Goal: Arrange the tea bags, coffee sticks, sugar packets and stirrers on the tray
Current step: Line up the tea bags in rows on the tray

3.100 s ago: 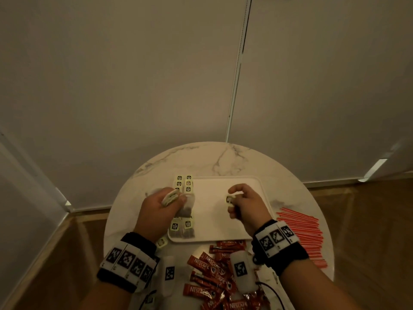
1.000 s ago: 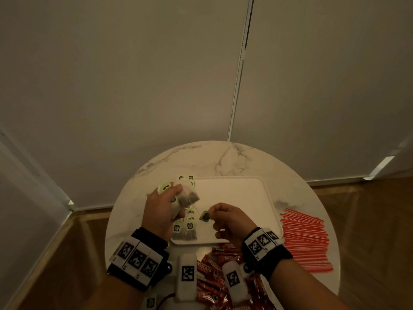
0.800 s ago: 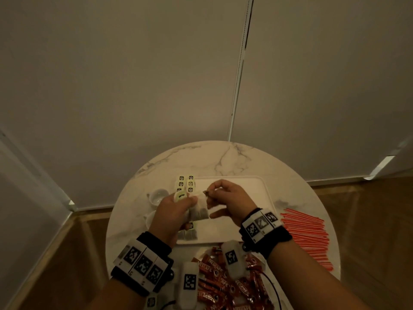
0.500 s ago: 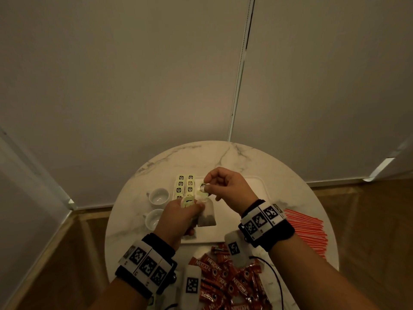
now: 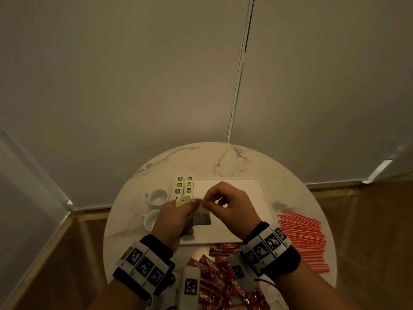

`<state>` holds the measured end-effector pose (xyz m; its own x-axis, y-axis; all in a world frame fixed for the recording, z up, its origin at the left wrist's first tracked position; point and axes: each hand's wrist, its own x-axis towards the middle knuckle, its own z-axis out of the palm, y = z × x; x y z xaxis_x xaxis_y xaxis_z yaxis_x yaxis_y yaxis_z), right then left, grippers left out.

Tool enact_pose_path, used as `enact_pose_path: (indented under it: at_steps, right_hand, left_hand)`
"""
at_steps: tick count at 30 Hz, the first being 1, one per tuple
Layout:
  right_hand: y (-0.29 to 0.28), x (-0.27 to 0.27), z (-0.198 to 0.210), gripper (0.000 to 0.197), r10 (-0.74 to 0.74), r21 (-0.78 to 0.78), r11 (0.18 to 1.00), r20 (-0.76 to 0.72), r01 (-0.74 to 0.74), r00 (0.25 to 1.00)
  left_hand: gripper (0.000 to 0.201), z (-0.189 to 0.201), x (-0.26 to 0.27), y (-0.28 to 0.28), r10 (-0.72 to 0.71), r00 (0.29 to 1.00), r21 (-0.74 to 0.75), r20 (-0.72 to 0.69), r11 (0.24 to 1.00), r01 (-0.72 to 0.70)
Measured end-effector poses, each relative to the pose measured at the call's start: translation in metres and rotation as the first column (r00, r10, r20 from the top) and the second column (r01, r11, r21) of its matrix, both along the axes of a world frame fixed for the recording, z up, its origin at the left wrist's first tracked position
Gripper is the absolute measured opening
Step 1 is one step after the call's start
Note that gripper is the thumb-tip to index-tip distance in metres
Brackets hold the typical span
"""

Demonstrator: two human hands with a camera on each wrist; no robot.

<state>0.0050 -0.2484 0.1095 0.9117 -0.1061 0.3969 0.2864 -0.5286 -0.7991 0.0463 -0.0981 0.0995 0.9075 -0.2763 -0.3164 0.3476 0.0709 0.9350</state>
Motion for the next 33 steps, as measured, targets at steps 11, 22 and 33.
enact_pose_path:
  at_steps: [11, 22, 33]
  right_hand:
    - [0.013, -0.006, -0.016, 0.003, -0.042, -0.176, 0.981, 0.214, 0.080, 0.976]
    - [0.009, -0.006, -0.020, 0.009, -0.101, -0.233, 0.962, 0.179, 0.142, 0.979]
    - [0.013, -0.004, -0.022, 0.014, -0.253, -0.105, 0.964, -0.071, 0.245, 0.965]
  left_hand:
    - [0.019, 0.004, -0.004, -0.001, -0.024, 1.000, -0.107, 0.005, 0.994, 0.025]
    - [0.021, 0.003, -0.003, -0.001, 0.009, 0.998, -0.117, 0.070, 0.993, -0.001]
    - [0.018, -0.005, 0.001, 0.000, 0.031, 0.993, -0.028, 0.115, 0.999, -0.027]
